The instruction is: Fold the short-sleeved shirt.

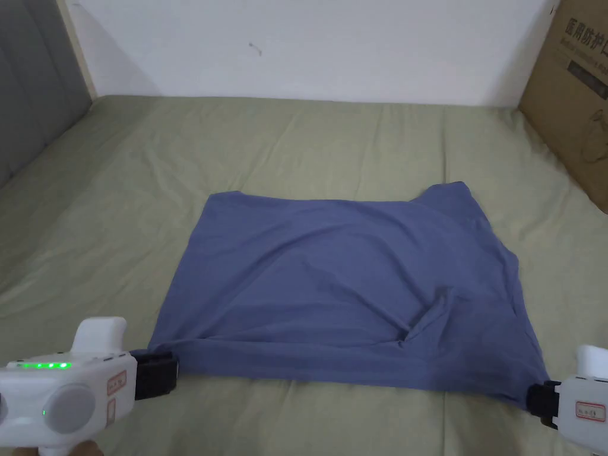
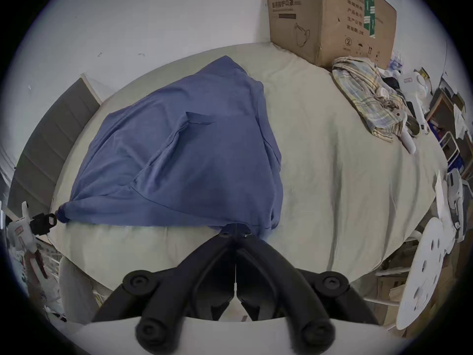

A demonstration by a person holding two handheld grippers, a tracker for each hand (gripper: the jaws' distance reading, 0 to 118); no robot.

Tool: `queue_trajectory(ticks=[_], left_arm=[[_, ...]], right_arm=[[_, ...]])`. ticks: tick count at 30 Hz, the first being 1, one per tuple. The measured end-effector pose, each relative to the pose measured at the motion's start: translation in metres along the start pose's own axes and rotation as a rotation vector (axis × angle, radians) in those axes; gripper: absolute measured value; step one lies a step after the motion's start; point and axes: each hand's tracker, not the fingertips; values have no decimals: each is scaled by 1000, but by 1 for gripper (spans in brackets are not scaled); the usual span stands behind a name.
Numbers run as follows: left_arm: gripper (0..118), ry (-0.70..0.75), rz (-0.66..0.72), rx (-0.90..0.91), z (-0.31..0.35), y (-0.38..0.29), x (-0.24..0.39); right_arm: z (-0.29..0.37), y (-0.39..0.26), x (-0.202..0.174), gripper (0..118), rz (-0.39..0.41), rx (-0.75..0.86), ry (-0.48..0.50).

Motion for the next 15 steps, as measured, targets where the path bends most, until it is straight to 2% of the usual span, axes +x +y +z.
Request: queue_trajectory(ticks=[2, 3, 4, 5, 6, 7, 11, 13, 15], left_arm=[[98, -30, 32, -18, -10, 5, 1], [82, -44, 42, -30, -16, 5, 0], [62, -49, 44, -45, -21, 5, 0], [35, -45, 41, -67, -27, 4, 3], [1, -36, 30, -118, -34, 2, 4], [1, -14, 20, -162, -37, 1, 6], [0, -30, 0, -95, -23, 0, 12], [0, -34, 15, -93, -20, 3, 9], [0, -36, 24, -92, -21, 3, 9]], right_arm=[[-2, 0, 1, 1, -4, -6, -5], [-5, -1, 2, 1, -7, -12, -11], [-6, -1, 3, 1, -10, -19, -14], [-9, -1, 4, 1, -15, -27, -14], [-11, -2, 5, 1, -24, -36, -16], [-12, -3, 6, 1, -33, -44, -16], [-13, -3, 7, 4, -17, -46, -8], [-8, 1, 4, 33, 8, -23, -25], [-6, 7, 5, 76, 20, 0, -24]])
